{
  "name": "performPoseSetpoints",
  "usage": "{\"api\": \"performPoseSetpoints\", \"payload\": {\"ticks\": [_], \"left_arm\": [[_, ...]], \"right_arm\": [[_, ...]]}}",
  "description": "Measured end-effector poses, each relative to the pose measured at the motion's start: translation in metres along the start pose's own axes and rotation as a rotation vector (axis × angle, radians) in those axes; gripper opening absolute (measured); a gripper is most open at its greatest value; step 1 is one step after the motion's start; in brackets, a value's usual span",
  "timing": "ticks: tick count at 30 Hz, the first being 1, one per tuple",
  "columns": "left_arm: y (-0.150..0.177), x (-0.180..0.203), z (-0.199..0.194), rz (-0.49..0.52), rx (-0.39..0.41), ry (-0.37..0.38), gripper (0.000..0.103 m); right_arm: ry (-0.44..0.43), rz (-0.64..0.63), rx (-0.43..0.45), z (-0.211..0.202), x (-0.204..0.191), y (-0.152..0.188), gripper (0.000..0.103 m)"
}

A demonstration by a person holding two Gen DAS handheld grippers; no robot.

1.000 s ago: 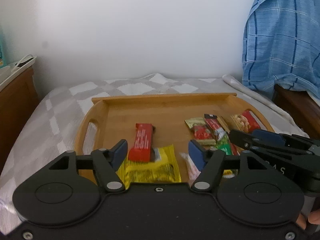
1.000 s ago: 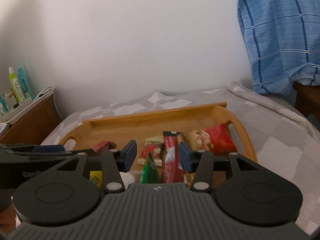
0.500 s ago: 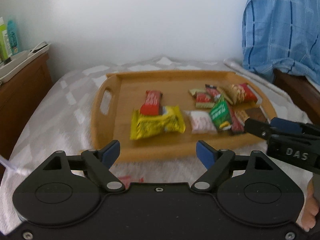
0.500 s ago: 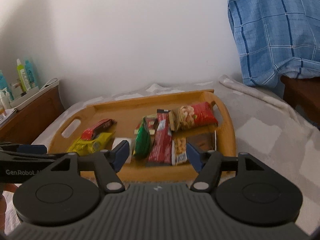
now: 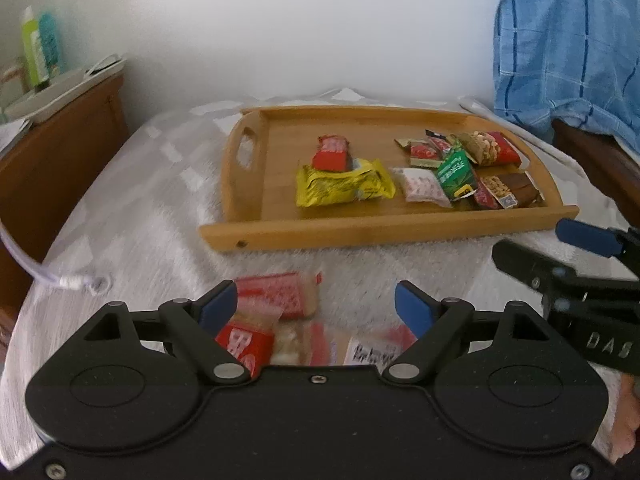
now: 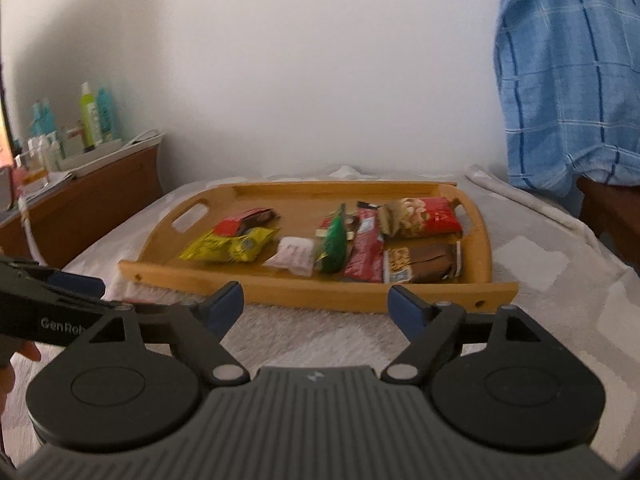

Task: Organize snacks
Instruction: 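Move both tools back to the remaining snacks beside the tray, then grasp the Biscoff cookie with the left tool while the right tool grasps the white candy packet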

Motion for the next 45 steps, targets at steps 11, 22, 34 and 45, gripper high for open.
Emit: {"api": "performPoseSetpoints", "payload": {"ticks": [11,22,34,45], "left_arm": [[0.024,-0.014,-0.02,-0.004,-0.003,0.006,0.065],[0.024,-0.043,-0.021,-0.082,-0.005,-0.083,0.062],[0.028,-0.04,-0.015,-0.118,-0.022,-0.041,0.032],[0.021,-0.028,-0.026,-0.087,0.004,-0.017,0.032]], "right_arm": [[-0.125,-0.13,-0.044,-0.013,-0.045,0.024,0.09],[-0.255,-0.128,-0.08,-0.01,-0.07,0.034,0.09],[-0.369,-0.19,-0.115,0.005,-0.102,0.047,0.074],[-0.257,-0.143,-0.073,-0.007,-0.079,0.036,0.024]]}}
Point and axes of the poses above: each gripper's, at about its wrist camera, not at the fingertips, and z roughly the way its jaws point, x to its right, y to its underside, the point moved 8 cm from there along z, roughly the way its jaws point, and after that the axes turned 13 degrees about x, right-handed, at the moved point
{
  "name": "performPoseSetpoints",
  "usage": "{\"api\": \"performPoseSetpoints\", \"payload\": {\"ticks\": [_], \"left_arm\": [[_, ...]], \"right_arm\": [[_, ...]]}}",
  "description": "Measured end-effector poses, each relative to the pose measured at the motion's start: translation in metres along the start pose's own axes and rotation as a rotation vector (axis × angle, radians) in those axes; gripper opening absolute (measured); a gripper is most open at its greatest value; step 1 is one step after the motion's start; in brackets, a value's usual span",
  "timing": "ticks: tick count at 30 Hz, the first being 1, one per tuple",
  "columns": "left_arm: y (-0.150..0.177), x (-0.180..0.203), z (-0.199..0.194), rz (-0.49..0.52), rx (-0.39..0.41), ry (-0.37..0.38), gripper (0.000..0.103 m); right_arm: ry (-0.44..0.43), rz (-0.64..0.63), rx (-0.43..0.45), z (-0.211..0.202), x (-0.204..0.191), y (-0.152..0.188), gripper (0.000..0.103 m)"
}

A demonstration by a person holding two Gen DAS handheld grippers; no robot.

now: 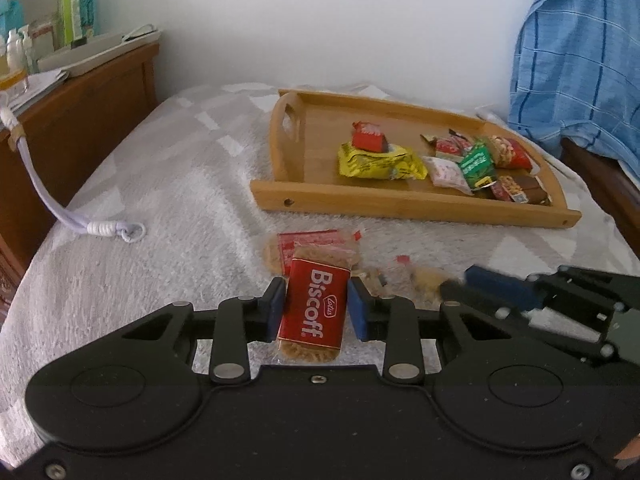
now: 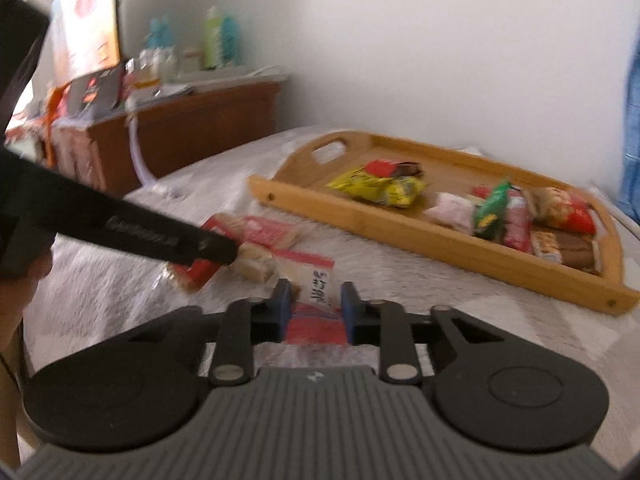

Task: Organize snacks
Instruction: 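Grasp the Biscoff cookie with the left tool while the right tool grasps the white candy packet, then carry the Biscoff cookie and white candy packet onto the tray with both tools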

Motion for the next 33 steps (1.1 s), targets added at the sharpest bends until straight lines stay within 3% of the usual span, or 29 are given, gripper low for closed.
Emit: {"api": "performPoseSetpoints", "payload": {"ticks": [3,4,6,16,17,18,20,33], "left_arm": [[-0.003,0.005,-0.002,0.019,0.009,0.009,0.032],[-0.004,0.007,-0.001,0.025,0.011,0.008,0.032],[-0.005,0.009,0.0,0.034,0.011,0.006,0.032],[-0.004,0.012,0.007,0.034,-0.001,0.006,0.032],[-0.004,0.012,0.008,0.033,-0.002,0.006,0.032],[-0.005,0.012,0.009,0.03,-0.001,0.005,0.032],[-0.006,0.012,0.009,0.025,0.003,0.008,0.032],[-0.039,0.021,0.022,0.018,0.046,0.012,0.031]], "right_arm": [[0.035,0.004,0.024,-0.006,0.007,-0.004,0.026],[0.028,0.009,0.019,-0.007,0.008,-0.003,0.042],[0.006,0.015,-0.011,-0.004,0.007,0.001,0.051],[-0.057,-0.011,-0.08,0.025,-0.014,0.013,0.052],[-0.056,-0.009,-0.076,0.024,-0.014,0.013,0.048],[-0.059,-0.004,-0.073,0.024,-0.015,0.012,0.038],[-0.054,0.009,-0.064,0.02,-0.013,0.01,0.035],[0.114,0.127,0.077,0.002,0.041,-0.023,0.033]]}}
Point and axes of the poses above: each gripper's, at about its wrist camera, not at the fingertips, and z roughly the way its jaws point, x to its right, y to its underside, the point moved 8 cm from there along z, roughly the way its jaws point, and after that the axes turned 13 degrees about x, right-handed, at the moved point
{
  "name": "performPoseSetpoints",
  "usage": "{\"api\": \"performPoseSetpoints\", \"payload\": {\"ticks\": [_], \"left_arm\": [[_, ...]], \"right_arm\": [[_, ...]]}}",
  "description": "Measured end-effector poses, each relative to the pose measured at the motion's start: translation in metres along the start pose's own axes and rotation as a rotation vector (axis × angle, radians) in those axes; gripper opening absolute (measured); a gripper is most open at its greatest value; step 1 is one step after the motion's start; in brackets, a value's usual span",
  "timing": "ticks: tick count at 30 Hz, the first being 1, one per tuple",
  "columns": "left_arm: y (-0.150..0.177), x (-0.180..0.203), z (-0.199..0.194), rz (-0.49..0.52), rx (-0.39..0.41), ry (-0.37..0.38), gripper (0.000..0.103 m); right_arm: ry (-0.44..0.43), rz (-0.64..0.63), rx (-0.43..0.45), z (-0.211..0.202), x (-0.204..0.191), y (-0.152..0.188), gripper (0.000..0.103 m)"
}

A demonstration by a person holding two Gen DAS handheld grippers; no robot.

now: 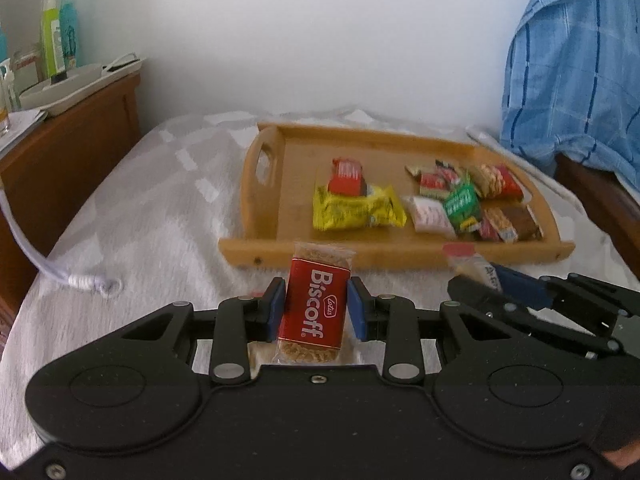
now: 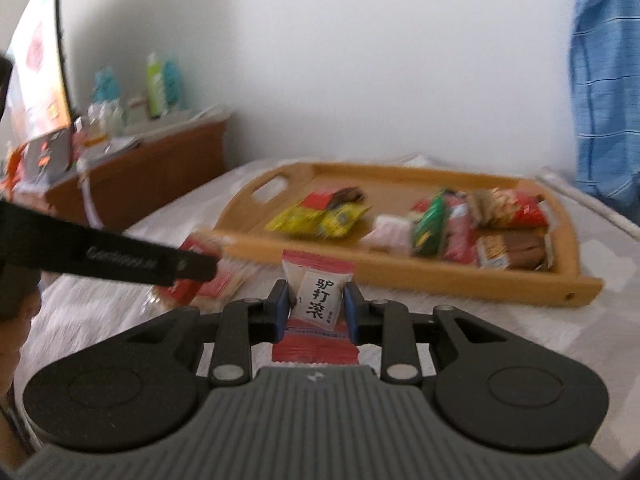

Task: Organize snacks
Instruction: 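Carry the Biscoff cookie and white candy packet onto the tray with both tools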

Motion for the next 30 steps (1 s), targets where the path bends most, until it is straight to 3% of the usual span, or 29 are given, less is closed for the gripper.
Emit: {"api": "performPoseSetpoints", "payload": {"ticks": [15,22,30], "left_arm": [[-0.071,0.007,0.066,-0.066,0.09,-0.022,0.031],[-0.086,0.001,0.116,-0.047,0.069,-0.045,0.032],[-0.079,-0.003,0.153,-0.06,0.015,-0.053,0.032]], "right_arm": [[0.088,0.06,0.097,0.066,0.049,-0.051,0.033],[0.11,0.103,0.089,0.095,0.062,-0.055,0.033],[0.126,0.125,0.041,0.127,0.067,-0.049,0.033]]}}
Point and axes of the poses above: each gripper's, at about its wrist camera, not at the fingertips, and z roughly the way its jaws point, x to its right, y to its underside, the point moved 8 cm from there along z, roughly the way its jaws point, and after that the axes turned 13 degrees about x, right-handed, at the moved point
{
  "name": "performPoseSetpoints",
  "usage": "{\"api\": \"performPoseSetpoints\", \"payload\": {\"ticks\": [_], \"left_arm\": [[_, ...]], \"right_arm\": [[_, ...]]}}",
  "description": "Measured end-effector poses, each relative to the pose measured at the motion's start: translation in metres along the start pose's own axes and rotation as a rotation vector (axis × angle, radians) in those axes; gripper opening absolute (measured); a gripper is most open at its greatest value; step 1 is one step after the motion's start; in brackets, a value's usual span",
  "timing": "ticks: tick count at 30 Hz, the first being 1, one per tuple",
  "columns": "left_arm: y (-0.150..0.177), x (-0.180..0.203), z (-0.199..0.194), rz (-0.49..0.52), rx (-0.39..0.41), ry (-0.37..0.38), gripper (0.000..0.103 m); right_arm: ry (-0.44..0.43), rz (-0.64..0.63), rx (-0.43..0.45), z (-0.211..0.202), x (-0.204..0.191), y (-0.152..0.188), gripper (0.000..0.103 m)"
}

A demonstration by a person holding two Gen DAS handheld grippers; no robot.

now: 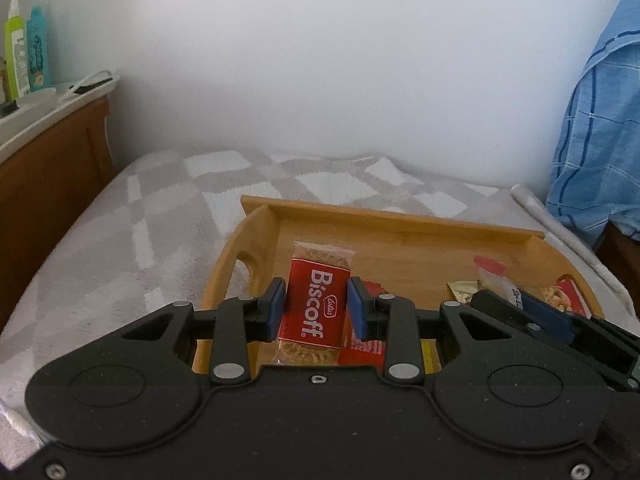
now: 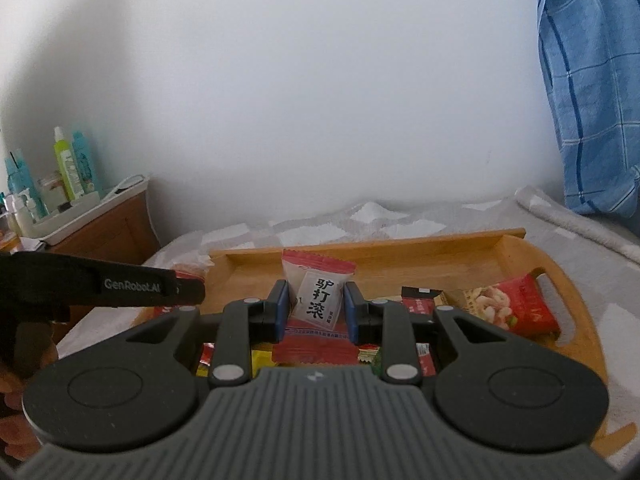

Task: Organize snacks
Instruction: 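Carry the Biscoff cookie and white candy packet onto the tray with both tools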

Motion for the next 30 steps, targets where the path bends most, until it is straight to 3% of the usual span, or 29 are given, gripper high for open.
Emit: {"api": "performPoseSetpoints", "payload": {"ticks": [4,6,30], "left_arm": [[0.003,0.002,0.01,0.001,-0.006,0.006,0.03],[0.004,0.003,0.015,0.003,-0.012,0.01,0.019],[0.015,0.011,0.029,0.041,-0.048,0.012,0.018]], "right_arm": [[0.01,-0.022,-0.022,0.009,-0.002,0.003,0.033],[0.014,-0.022,-0.03,0.011,-0.001,0.004,0.033],[0.049,0.027,-0.127,0.029,0.008,0.02,0.034]]}}
Point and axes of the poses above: each gripper's, at about its wrist camera, not at the fingertips, and z roughly the way its jaws point, x to its right, y to its underside, the point moved 8 cm from there along z, roughly the way its jaws point, and after that the axes turned 13 degrees about x, right-handed, at the moved point
